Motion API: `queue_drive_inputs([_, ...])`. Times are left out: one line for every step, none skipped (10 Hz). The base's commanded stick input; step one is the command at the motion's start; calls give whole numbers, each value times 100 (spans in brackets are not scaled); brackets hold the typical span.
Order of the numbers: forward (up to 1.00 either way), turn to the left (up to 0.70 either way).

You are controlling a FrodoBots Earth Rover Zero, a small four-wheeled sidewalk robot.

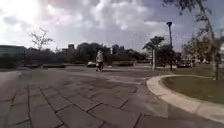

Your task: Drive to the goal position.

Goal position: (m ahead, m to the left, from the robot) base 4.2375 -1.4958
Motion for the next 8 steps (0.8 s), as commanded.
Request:
queue_drive_inputs([70, 0])
queue_drive_inputs([70, 0])
queue_drive_inputs([70, 0])
queue_drive_inputs([70, 0])
queue_drive_inputs([70, 0])
queue_drive_inputs([70, 0])
queue_drive_inputs([70, 0])
queue_drive_inputs([70, 0])
